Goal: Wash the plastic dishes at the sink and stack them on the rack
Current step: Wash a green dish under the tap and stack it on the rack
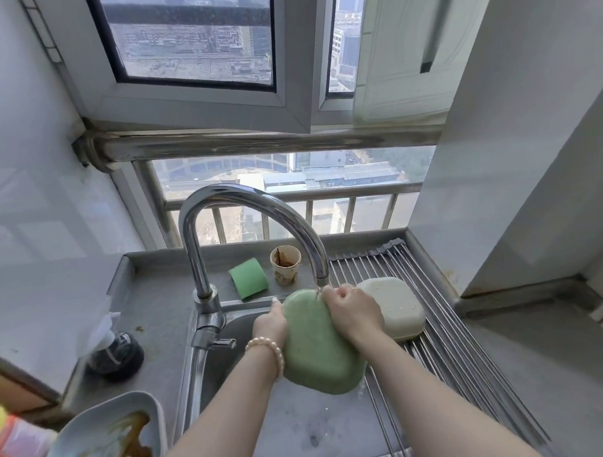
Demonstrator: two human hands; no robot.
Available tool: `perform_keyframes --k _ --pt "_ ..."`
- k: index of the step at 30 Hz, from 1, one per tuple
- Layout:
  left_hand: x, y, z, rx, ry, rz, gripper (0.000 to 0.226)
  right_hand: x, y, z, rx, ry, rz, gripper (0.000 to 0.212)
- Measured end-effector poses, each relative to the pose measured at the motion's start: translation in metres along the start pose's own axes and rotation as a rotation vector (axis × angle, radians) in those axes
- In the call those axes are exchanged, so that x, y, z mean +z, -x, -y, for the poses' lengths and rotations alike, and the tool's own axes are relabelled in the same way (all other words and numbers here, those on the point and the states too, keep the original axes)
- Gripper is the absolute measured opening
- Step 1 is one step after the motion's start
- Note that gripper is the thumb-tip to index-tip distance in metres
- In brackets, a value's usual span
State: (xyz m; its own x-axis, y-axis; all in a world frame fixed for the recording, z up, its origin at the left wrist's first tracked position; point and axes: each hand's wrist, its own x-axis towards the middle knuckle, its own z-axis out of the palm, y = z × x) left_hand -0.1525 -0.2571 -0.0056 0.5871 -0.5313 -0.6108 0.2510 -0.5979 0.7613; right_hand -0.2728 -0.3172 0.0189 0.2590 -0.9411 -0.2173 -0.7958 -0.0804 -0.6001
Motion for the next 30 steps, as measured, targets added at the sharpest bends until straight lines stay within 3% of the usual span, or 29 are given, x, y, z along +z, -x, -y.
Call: perform_keyframes --k 2,5,9,11,13,15,17,20,23,27,30 --pt "0.005 0.003 -0.002 0.076 -0.201 -0.065 0.053 -0.005 -0.003 -0.004 0.083 -0.078 -0.007 0.041" --pt "0.017 0.02 -0.002 0.37 -0.571 -0.178 0.05 -0.008 -0.005 -0.008 0.167 -0.066 -0.014 0.037" --pt "0.043 0.033 0.014 0.715 -1.002 -0.145 0.068 -0.011 -0.004 -0.014 0.234 -0.066 -0.055 0.038" --pt "0.044 0.024 0.012 0.786 -1.01 -0.052 0.059 -0.01 -0.001 -0.016 0.241 -0.07 -0.057 0.037" --pt "0.04 0.015 0.004 0.693 -0.893 0.031 0.05 -0.009 0.001 -0.014 0.252 -0.074 -0.056 0.039" --pt "0.041 0.017 0.0 0.636 -0.934 -0.055 0.047 -0.006 0.002 -0.012 0.259 -0.069 -0.057 0.037" --pt "0.048 0.029 0.005 0.762 -1.105 -0.111 0.045 -0.005 0.002 -0.011 0.269 -0.078 -0.049 0.035" --pt "0.04 0.025 0.008 0.952 -1.129 0.026 0.042 0.0 0.004 -0.012 0.25 -0.084 0.002 0.035" --pt "0.021 0.006 -0.004 0.734 -1.004 0.085 0.046 0.006 0.005 -0.005 0.205 -0.076 0.031 0.035" --pt "0.011 0.003 -0.013 0.496 -0.976 0.045 0.059 0.005 0.002 0.002 0.17 -0.159 0.074 0.029" --pt "0.007 -0.009 -0.016 0.291 -0.735 0.066 0.061 0.004 -0.001 0.003 0.098 -0.071 0.089 0.036"
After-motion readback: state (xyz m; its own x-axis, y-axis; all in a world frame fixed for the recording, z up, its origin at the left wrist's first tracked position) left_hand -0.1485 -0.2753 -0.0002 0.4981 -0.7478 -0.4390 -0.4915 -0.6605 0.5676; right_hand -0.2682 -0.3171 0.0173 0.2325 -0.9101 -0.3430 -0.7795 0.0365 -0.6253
